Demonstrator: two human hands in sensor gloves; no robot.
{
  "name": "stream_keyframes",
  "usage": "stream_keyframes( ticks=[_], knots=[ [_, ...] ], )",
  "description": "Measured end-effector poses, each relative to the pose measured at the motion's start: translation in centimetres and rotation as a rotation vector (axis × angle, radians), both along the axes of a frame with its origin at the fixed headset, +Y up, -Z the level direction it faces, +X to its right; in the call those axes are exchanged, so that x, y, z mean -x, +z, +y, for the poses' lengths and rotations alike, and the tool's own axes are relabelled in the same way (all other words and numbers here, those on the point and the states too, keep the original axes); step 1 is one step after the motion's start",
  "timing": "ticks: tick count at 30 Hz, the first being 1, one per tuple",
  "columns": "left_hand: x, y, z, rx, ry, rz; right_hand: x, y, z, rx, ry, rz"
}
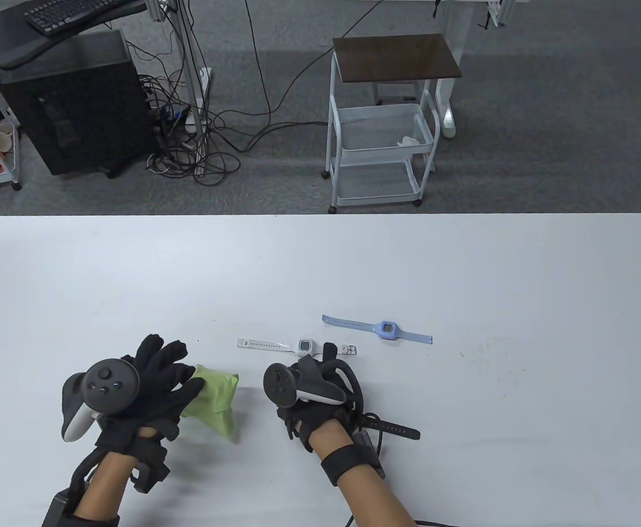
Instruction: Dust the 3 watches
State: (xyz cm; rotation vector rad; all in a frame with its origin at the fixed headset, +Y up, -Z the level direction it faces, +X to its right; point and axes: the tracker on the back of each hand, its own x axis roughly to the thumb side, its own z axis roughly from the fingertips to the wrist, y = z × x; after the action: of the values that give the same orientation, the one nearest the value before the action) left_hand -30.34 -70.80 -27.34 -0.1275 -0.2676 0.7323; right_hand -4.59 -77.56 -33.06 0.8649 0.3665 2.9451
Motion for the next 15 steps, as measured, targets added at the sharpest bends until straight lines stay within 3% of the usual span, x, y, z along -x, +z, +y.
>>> stream_keyframes(
  ticks=[15],
  knots=[
    [-0.12, -0.07, -0.1, 0.023, -0.008, -0.008, 0.52, -0.96, -0.01, 0.024, -0.01, -0.037]
  ],
)
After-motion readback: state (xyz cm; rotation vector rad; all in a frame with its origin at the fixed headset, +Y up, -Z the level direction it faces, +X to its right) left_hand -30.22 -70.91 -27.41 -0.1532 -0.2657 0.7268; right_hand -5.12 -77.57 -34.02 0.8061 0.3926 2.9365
